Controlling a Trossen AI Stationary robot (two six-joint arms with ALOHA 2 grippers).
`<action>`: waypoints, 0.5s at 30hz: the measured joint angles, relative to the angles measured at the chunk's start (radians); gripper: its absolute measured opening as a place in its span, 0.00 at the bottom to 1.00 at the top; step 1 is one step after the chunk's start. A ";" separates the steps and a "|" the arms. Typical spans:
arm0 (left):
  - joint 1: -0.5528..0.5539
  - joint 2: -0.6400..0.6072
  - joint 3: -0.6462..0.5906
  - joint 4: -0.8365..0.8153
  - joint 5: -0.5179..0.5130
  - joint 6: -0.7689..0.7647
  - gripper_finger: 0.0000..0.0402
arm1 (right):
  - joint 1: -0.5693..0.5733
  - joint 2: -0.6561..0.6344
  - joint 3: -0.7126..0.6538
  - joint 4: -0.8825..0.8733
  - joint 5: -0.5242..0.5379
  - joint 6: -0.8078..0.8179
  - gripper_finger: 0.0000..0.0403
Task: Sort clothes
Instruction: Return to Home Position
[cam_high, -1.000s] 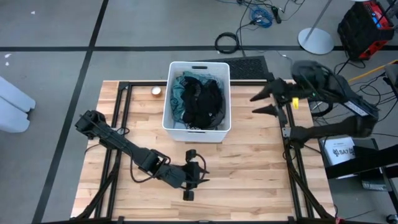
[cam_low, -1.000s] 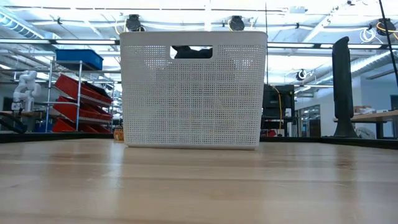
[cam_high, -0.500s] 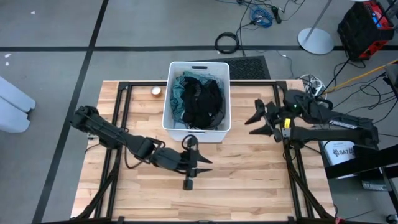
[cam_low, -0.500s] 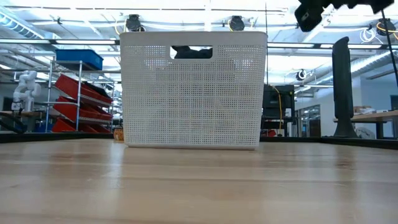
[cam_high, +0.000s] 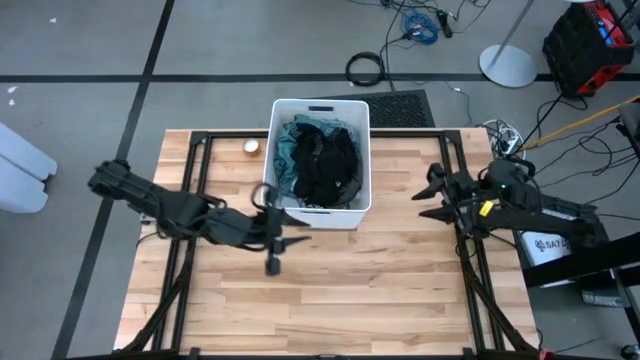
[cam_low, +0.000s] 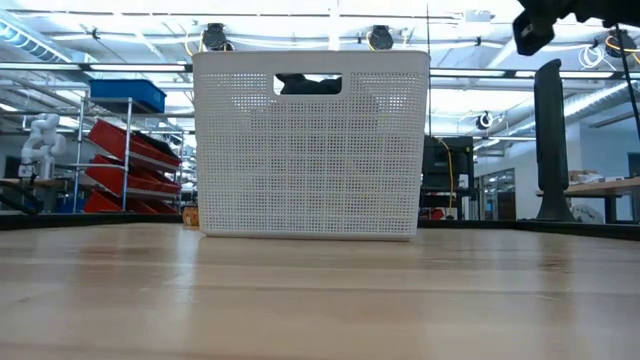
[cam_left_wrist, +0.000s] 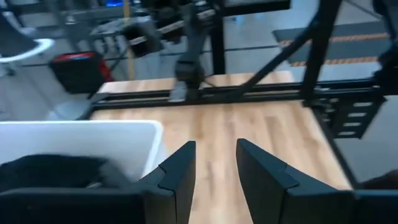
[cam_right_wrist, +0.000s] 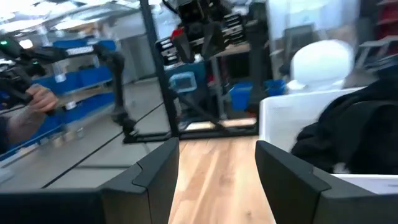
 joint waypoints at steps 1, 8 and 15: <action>0.000 -0.021 0.000 -0.026 -0.015 0.000 0.31 | 0.000 -0.023 -0.008 -0.002 0.020 0.000 0.49; 0.000 -0.157 -0.041 -0.173 -0.086 -0.008 0.31 | 0.000 -0.164 -0.092 -0.026 0.051 0.017 0.49; -0.003 -0.426 -0.287 -0.122 -0.128 -0.146 0.31 | 0.000 -0.254 -0.200 -0.033 0.072 0.055 0.49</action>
